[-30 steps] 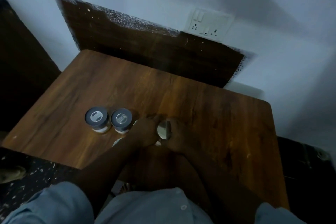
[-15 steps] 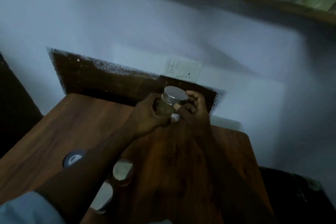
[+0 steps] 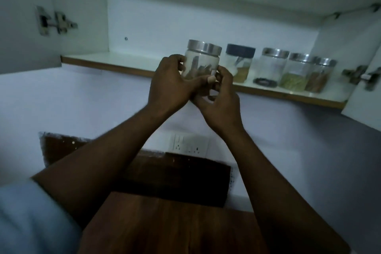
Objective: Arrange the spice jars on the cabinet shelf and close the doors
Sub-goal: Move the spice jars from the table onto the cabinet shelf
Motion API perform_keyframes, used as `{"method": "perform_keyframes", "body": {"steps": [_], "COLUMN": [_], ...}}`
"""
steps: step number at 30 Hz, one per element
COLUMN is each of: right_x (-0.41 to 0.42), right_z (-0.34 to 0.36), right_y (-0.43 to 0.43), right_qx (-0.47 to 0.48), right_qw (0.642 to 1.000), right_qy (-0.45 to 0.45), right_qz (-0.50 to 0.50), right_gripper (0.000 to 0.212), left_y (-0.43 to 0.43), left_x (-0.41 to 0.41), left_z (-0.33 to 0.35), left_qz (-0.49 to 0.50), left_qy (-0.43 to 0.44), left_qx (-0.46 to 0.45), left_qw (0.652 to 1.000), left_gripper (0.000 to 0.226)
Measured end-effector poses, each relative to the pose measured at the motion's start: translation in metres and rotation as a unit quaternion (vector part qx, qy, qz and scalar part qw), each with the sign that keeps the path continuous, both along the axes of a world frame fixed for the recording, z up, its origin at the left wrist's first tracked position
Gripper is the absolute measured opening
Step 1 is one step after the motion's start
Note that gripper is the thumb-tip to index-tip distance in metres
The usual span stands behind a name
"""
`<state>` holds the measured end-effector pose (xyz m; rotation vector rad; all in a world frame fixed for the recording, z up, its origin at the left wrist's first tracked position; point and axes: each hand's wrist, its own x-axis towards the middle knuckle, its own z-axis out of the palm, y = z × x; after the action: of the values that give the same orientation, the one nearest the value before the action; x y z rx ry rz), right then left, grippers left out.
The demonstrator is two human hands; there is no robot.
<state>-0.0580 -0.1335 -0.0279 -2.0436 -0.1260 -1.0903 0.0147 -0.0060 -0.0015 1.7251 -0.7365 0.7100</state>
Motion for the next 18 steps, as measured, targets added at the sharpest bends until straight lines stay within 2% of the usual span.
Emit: {"method": "perform_keyframes", "body": {"steps": [3,5,8,12,14,18], "right_x": [0.028,0.047,0.071,0.093,0.099,0.107], "right_z": [0.039,0.058,0.072,0.063,0.06,0.057], "right_y": [-0.005,-0.011,-0.023,-0.04,-0.046,-0.049], "right_qx": [-0.022,-0.045,-0.087,-0.092,-0.094,-0.107], "right_qw": [0.998,0.993,0.987,0.978,0.971,0.964], "right_qy": [-0.033,-0.025,0.043,0.099,0.107,0.087], "right_qz": [-0.058,-0.107,-0.131,-0.158,-0.193,-0.226], "right_gripper": [0.077,0.068,0.055,0.058,0.062,0.053], "left_y": [-0.015,-0.023,-0.031,-0.03,-0.03,-0.043], "left_x": [0.019,0.035,0.062,0.093,0.105,0.108], "left_z": [0.032,0.046,0.055,0.041,0.031,0.02], "left_qz": [0.031,0.033,0.022,-0.01,0.051,0.143], "left_qy": [-0.018,0.004,0.044,0.092,0.051,0.004], "left_qx": [0.011,0.009,0.027,0.109,0.157,0.161], "left_qw": [0.999,0.999,0.998,0.99,0.985,0.977], "left_gripper": [0.088,0.085,0.076,0.061,0.055,0.05]}}
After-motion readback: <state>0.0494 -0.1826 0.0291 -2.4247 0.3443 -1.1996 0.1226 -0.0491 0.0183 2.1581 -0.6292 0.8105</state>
